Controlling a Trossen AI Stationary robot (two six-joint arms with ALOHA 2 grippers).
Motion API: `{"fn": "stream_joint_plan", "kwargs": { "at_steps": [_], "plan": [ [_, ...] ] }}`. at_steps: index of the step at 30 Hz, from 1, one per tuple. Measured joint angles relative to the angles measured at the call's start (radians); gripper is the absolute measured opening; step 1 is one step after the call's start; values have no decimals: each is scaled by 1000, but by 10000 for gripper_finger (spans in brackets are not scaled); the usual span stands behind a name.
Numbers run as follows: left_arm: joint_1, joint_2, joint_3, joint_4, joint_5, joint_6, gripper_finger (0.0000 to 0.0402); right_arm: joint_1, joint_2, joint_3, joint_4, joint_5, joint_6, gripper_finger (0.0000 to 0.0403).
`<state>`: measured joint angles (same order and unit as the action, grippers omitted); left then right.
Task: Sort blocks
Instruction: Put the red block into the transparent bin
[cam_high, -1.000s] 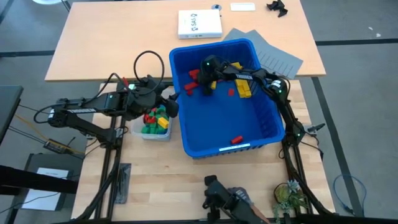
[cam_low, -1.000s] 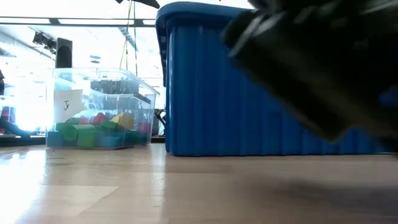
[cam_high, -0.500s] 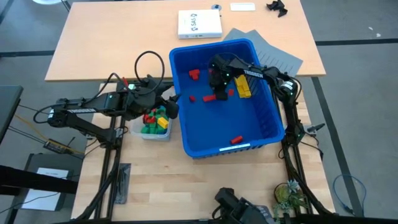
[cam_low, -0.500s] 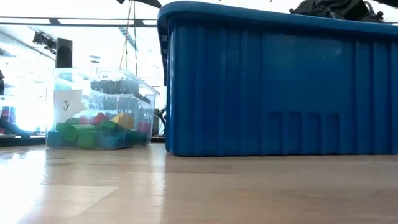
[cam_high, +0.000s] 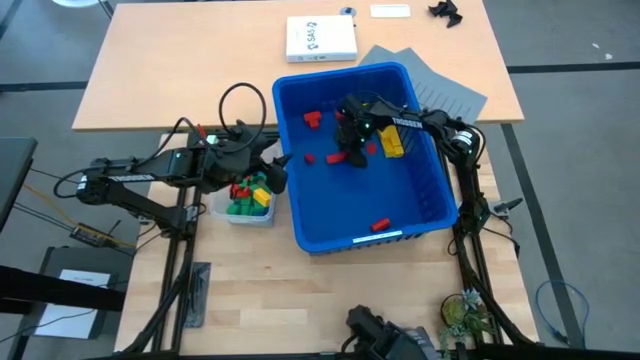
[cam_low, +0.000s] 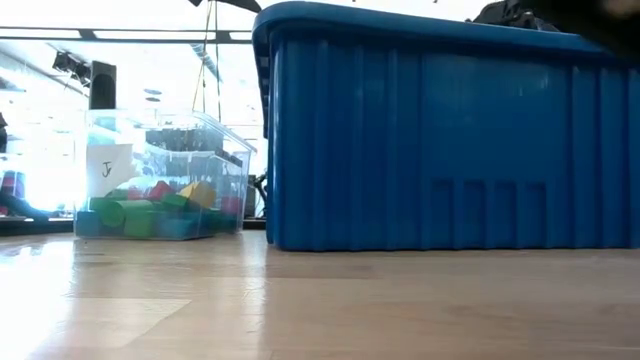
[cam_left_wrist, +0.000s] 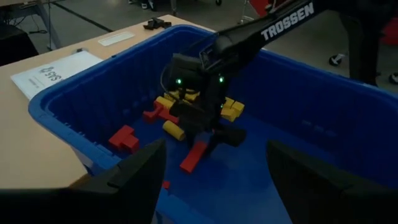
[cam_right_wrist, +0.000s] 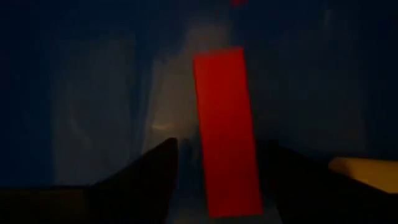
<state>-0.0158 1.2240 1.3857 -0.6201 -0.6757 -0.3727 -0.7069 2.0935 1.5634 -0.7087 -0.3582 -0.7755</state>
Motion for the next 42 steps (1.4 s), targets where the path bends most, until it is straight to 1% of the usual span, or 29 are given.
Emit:
{"fn": "stream_joint_plan", "kwargs": {
  "at_steps": [3,6,7,9,11,14,15,19,23,25,28,33,37,42],
  "plan": [
    [0,0,0,0,0,3,286,0,0,-57,79,31,-13,269],
    [0,0,0,0,0,7,286,0,-8,-106,148,33,-38,274],
    [0,0,0,0,0,7,286,0,-9,-117,163,32,-48,269],
    [0,0,0,1,0,7,286,3,-10,-127,170,32,-57,244],
    [0,0,0,1,0,6,286,6,-9,-127,169,33,-56,205],
    [0,0,0,2,0,6,286,7,-10,-122,161,33,-52,131],
    [0,0,0,1,0,6,286,7,-14,-122,160,40,-46,122],
    [6,0,0,1,-6,32,286,8,-46,-117,141,71,-14,122],
    [8,1,0,2,-9,115,286,5,-146,-112,121,64,11,122],
    [8,7,0,8,-4,187,286,7,-202,-111,96,33,24,122],
    [3,29,0,47,25,343,286,18,-292,-112,59,-49,69,122],
    [-22,92,0,154,140,640,286,63,-432,-111,33,-254,195,122],
    [-57,159,0,245,151,845,286,119,-513,-111,14,-410,281,122],
    [-107,236,0,336,149,1040,286,204,-563,-111,-9,-485,339,122]
  ]
}}
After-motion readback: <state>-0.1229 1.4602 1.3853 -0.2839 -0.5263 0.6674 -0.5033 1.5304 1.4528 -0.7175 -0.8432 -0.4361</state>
